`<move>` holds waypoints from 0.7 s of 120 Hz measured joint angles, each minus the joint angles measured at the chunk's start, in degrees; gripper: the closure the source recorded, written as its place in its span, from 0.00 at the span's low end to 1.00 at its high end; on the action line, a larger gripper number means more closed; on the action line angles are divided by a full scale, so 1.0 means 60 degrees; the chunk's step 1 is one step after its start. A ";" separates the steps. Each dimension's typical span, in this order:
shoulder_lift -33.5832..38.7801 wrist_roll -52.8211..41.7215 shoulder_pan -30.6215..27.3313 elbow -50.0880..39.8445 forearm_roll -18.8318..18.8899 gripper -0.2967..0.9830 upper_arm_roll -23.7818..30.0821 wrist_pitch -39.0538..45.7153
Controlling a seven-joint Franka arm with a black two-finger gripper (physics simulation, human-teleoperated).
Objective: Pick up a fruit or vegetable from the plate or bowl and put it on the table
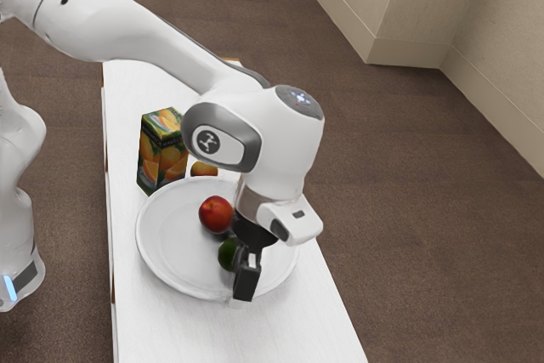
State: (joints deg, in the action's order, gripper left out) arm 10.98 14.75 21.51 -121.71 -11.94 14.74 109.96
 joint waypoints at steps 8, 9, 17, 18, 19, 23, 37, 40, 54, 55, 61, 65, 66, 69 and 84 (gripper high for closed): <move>-0.0054 -0.0004 -0.0045 0.0066 0.0134 0.23 -0.0028 0.0195; -0.0058 -0.0004 -0.0054 0.0070 0.0155 0.23 -0.0034 0.0215; -0.0070 -0.0015 -0.0296 0.0098 0.0296 0.23 -0.0058 0.0351; -0.0071 -0.0018 -0.0327 0.0100 0.0309 0.23 -0.0060 0.0365; -0.0072 -0.0021 -0.0358 0.0101 0.0321 0.23 -0.0061 0.0378; -0.0074 -0.0035 -0.0485 0.0105 0.0363 0.23 -0.0068 0.0432; -0.0076 -0.0082 -0.0831 0.0110 0.0467 0.23 -0.0074 0.0639; -0.0076 -0.0091 -0.0903 0.0110 0.0499 0.23 -0.0075 0.0673; -0.0129 -0.0182 -0.1336 0.0100 0.0564 0.23 -0.0077 0.0787; -0.0132 -0.0189 -0.1353 0.0099 0.0567 0.23 -0.0078 0.0793; -0.0143 -0.0232 -0.1476 0.0093 0.0584 0.23 -0.0079 0.0824; -0.0146 -0.0258 -0.1543 0.0081 0.0595 0.23 -0.0080 0.0841; -0.0146 -0.0265 -0.1554 0.0077 0.0597 0.23 -0.0080 0.0844; -0.0147 -0.0284 -0.1579 0.0062 0.0604 0.23 -0.0081 0.0854; -0.0149 -0.0372 -0.1742 -0.0100 0.0629 0.23 -0.0083 0.0880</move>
State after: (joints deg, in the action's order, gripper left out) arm 10.09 12.52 11.06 -122.31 -8.17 14.24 115.24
